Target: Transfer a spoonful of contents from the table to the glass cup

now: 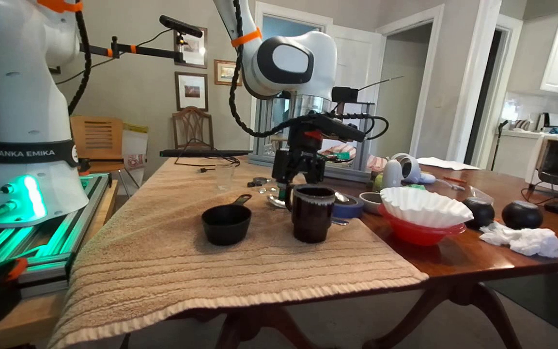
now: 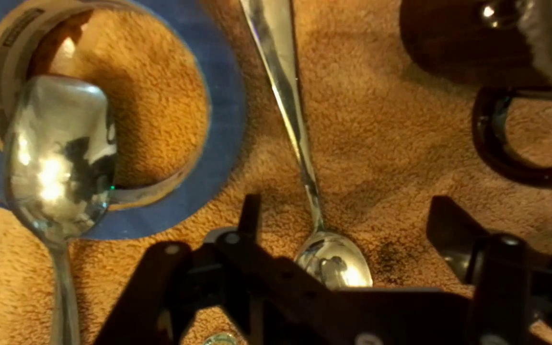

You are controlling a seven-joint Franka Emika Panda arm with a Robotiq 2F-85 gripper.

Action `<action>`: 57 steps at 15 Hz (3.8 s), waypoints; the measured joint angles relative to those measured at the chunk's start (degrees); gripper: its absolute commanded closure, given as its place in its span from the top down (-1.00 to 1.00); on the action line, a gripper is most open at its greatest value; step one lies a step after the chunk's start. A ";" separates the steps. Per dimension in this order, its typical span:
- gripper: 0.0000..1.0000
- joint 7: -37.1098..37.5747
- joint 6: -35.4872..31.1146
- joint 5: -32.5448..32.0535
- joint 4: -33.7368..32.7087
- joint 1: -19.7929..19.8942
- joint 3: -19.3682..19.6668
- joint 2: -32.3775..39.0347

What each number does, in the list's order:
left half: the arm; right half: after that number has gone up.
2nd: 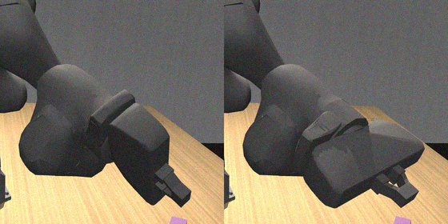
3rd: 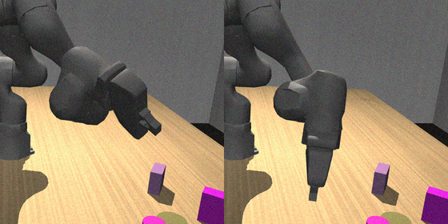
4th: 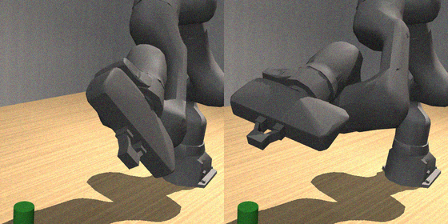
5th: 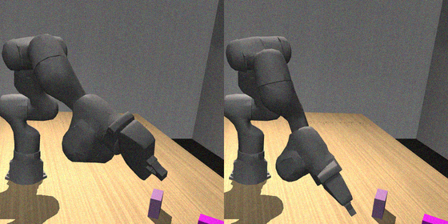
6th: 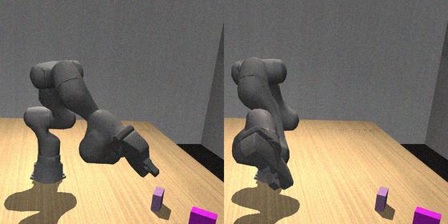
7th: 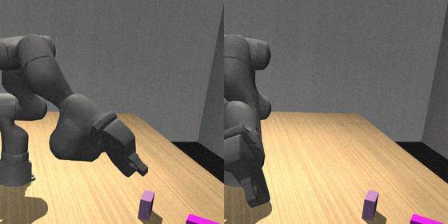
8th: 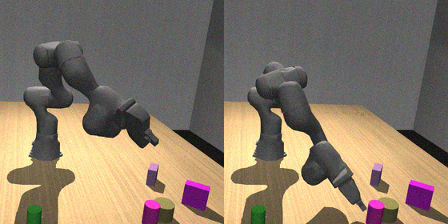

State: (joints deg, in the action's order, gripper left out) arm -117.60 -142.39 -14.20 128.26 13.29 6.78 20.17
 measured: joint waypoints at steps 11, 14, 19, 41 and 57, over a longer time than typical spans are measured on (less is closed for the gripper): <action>-0.94 -6.28 -0.53 4.45 -4.31 3.76 -2.59 4.29; -0.95 -8.59 -0.64 6.87 -4.45 5.04 -3.32 4.34; -0.96 -11.46 -0.83 9.70 -4.47 6.26 -3.84 4.34; -0.96 43.29 -10.49 -21.74 7.62 -22.99 21.80 -8.00; -0.96 71.69 -6.49 -52.20 7.41 -12.46 4.25 -6.61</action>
State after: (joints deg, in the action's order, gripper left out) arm -45.91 -148.88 -66.40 135.67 0.83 11.03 13.56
